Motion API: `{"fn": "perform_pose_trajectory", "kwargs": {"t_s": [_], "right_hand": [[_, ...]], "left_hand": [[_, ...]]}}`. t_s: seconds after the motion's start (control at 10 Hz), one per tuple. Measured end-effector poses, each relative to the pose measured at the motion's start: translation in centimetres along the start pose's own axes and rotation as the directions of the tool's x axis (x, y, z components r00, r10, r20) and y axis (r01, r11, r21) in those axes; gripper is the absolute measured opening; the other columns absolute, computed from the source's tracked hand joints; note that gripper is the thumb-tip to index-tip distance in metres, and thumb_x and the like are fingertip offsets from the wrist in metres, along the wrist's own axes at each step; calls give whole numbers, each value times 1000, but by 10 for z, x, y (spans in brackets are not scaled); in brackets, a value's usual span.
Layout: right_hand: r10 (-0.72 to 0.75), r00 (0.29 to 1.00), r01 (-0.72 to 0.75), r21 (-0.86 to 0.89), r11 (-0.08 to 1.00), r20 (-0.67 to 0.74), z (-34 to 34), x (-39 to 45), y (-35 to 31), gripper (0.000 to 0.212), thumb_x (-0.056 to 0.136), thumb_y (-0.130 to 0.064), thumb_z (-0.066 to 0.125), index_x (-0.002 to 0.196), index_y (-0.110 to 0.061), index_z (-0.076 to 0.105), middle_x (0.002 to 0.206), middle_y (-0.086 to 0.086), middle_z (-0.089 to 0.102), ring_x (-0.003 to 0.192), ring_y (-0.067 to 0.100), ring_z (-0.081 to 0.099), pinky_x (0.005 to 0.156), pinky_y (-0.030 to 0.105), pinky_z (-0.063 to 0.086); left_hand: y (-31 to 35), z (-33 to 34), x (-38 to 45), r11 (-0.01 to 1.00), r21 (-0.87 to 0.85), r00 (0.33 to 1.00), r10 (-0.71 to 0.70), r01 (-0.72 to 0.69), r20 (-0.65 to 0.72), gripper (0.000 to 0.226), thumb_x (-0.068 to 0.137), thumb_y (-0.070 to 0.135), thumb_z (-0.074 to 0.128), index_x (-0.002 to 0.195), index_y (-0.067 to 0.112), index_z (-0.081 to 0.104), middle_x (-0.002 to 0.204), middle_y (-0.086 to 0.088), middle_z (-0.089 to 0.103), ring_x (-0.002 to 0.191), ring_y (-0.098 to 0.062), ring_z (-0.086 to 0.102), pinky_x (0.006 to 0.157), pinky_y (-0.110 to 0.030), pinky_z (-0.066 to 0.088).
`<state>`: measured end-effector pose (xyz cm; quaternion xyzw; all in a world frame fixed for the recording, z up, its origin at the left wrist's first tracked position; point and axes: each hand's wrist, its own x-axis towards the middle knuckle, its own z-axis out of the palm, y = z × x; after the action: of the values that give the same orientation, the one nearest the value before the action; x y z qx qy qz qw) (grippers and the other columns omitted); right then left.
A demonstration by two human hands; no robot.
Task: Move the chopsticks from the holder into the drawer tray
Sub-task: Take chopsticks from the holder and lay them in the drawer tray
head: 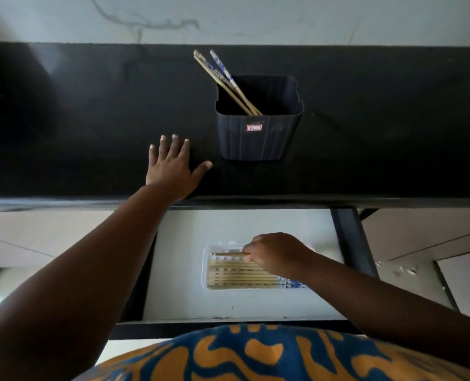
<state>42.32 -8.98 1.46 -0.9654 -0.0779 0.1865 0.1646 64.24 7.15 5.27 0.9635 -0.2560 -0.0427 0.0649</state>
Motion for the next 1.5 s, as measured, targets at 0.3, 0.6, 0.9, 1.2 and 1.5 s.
{"fn": "perform_pose_trajectory", "kwargs": {"t_s": [0.3, 0.6, 0.9, 1.2, 1.5], "right_hand": [[107, 993, -102, -98, 990, 44, 42, 30, 2, 13, 91, -5, 53, 80, -11, 57, 75, -1, 48, 64, 20, 49, 55, 25, 38], [107, 994, -100, -138, 985, 39, 45, 36, -2, 20, 82, 5, 51, 83, -14, 58, 72, -1, 39, 65, 21, 45, 54, 27, 33], [133, 990, -120, -243, 962, 38, 43, 33, 0, 25, 79, 9, 50, 94, -7, 62, 84, 6, 49, 80, 28, 61, 57, 30, 37], [220, 975, -212, -219, 953, 14, 60, 33, 1, 24, 82, 3, 50, 103, -7, 57, 90, 9, 61, 88, 31, 65, 62, 34, 44], [148, 989, -142, -195, 971, 16, 58, 31, 8, 25, 83, -5, 55, 107, -13, 58, 93, 4, 64, 84, 28, 66, 59, 32, 41]], "left_hand": [[-6, 8, 4, 998, -66, 999, -3, -1, -50, 88, 86, 77, 18, 154, 22, 14, 164, -6, 7, 150, -25, -2, 121, -45, -1], [-4, 8, 3, 997, -78, 998, -5, -1, -67, 86, 87, 76, 19, 154, 23, 16, 164, -6, 8, 150, -24, -1, 121, -45, 0], [-4, 7, 3, 997, -81, 997, -5, -1, -72, 85, 87, 76, 19, 154, 24, 16, 164, -6, 9, 150, -24, -1, 121, -44, -1], [-3, 5, 2, 996, -84, 998, -7, 2, -67, 83, 89, 74, 22, 154, 23, 16, 164, -6, 8, 150, -24, -2, 121, -44, -1], [-3, 6, 2, 996, -90, 998, -8, 1, -68, 82, 89, 73, 22, 154, 23, 17, 164, -6, 8, 150, -23, -2, 121, -44, -1]]}}
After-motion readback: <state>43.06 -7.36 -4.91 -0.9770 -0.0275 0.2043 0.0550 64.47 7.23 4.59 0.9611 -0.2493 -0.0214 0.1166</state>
